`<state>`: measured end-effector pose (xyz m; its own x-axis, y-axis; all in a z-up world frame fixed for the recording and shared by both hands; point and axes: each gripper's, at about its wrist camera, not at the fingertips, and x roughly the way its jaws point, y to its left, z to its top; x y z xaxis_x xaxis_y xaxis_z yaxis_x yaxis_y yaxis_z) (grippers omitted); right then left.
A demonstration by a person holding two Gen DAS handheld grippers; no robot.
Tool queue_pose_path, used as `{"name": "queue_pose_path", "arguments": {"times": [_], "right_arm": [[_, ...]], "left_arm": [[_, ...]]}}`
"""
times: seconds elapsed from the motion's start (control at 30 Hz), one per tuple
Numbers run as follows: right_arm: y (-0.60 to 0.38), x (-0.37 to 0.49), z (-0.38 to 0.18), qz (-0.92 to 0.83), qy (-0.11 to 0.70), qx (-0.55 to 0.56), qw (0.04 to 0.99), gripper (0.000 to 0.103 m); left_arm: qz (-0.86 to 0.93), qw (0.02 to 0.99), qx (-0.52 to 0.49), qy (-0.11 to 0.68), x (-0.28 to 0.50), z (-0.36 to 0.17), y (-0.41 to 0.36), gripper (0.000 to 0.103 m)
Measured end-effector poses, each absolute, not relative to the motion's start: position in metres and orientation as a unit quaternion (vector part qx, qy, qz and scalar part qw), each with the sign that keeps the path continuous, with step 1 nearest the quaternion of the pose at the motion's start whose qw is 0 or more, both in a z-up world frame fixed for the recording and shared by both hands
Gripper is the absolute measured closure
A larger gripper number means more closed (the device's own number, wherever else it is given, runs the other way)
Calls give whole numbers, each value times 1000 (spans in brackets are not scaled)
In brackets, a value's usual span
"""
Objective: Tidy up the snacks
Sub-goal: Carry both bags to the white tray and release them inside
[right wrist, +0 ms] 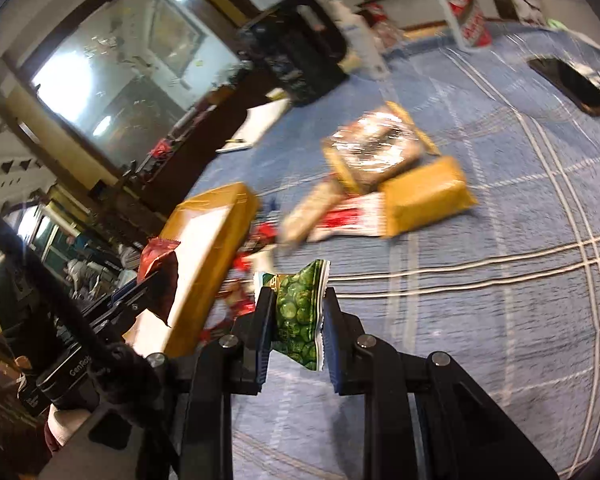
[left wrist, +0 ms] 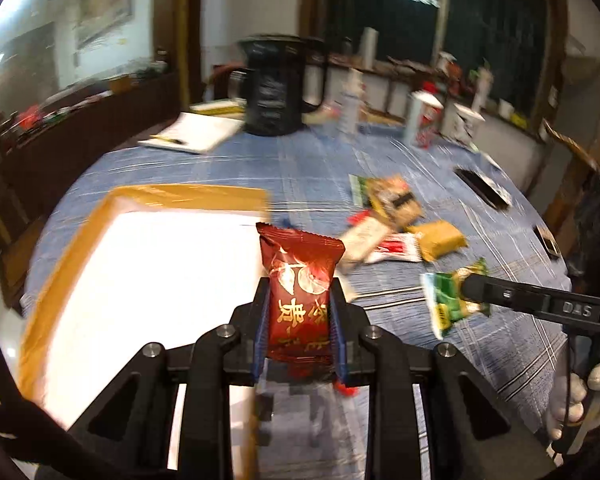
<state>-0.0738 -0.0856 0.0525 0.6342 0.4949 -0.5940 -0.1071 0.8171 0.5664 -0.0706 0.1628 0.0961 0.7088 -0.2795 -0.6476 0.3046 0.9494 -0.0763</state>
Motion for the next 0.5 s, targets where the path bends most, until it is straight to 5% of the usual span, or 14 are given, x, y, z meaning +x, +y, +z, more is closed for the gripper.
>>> {"name": "queue_pose_path", "arguments": {"times": [0.5], "right_arm": [[87,-50,60,275,413,159,853,83]], "left_arm": [[-40,928,-52,367,-73,62,297,75]]}}
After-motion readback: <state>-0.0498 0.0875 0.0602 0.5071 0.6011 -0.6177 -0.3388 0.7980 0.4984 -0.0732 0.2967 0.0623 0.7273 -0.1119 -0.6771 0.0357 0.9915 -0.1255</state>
